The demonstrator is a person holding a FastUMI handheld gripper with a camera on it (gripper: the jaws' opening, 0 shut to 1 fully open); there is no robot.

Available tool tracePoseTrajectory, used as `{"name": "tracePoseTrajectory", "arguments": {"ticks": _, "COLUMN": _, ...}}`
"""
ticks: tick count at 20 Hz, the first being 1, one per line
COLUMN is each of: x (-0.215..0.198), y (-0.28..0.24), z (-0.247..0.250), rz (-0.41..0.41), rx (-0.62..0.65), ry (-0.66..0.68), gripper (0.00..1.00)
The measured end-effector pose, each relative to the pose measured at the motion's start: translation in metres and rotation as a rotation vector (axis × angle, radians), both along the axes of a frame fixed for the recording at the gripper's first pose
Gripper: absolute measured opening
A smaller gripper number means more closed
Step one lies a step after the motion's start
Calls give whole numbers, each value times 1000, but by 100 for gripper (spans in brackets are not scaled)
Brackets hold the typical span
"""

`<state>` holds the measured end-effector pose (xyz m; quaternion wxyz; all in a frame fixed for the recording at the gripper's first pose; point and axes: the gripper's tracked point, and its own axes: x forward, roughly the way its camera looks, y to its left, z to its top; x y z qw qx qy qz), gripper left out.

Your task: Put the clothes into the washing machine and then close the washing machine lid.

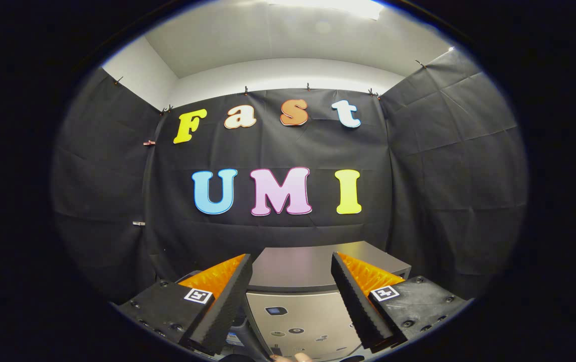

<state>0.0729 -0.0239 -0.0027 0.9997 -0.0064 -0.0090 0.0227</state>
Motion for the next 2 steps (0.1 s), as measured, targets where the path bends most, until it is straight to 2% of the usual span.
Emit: {"name": "tracePoseTrajectory", "arguments": {"ticks": 2, "x": 1, "y": -1, "z": 1, "rz": -1, "rx": 2, "ry": -2, "gripper": 98}}
